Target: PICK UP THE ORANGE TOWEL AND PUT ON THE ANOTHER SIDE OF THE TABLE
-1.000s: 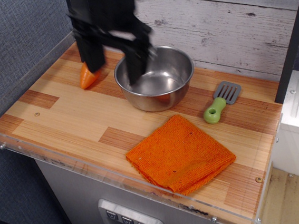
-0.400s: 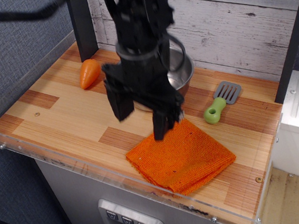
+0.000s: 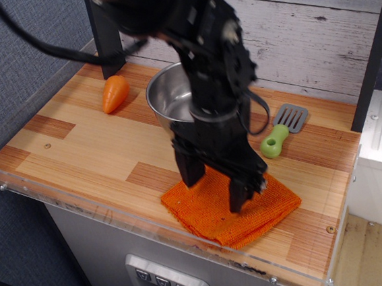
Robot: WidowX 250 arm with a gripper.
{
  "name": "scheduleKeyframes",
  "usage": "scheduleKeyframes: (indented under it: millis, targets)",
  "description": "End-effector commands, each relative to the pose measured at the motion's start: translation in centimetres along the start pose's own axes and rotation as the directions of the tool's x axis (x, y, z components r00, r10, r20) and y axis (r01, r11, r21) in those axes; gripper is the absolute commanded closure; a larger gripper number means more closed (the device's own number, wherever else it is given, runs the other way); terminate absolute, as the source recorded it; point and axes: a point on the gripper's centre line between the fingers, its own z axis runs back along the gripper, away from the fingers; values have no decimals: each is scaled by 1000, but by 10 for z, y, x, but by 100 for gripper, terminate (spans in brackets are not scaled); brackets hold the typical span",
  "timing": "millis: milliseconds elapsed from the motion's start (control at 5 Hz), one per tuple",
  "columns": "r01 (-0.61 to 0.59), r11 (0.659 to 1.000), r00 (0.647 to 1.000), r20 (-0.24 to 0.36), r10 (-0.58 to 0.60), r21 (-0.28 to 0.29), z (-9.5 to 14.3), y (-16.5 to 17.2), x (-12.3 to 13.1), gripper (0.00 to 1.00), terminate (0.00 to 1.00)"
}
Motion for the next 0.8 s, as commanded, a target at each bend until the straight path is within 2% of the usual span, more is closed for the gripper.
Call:
scheduleKeyframes:
  millis: [0, 200, 400, 600]
  targets:
    - [44, 999, 998, 34, -45, 12, -8, -17, 14, 0, 0]
    - [53, 997, 998, 11, -54, 49, -19, -15, 4, 0, 0]
    - [-2, 999, 999, -34, 3, 43, -34, 6, -13, 0, 0]
    - [-34, 999, 998, -51, 36, 43, -37, 21, -24, 0, 0]
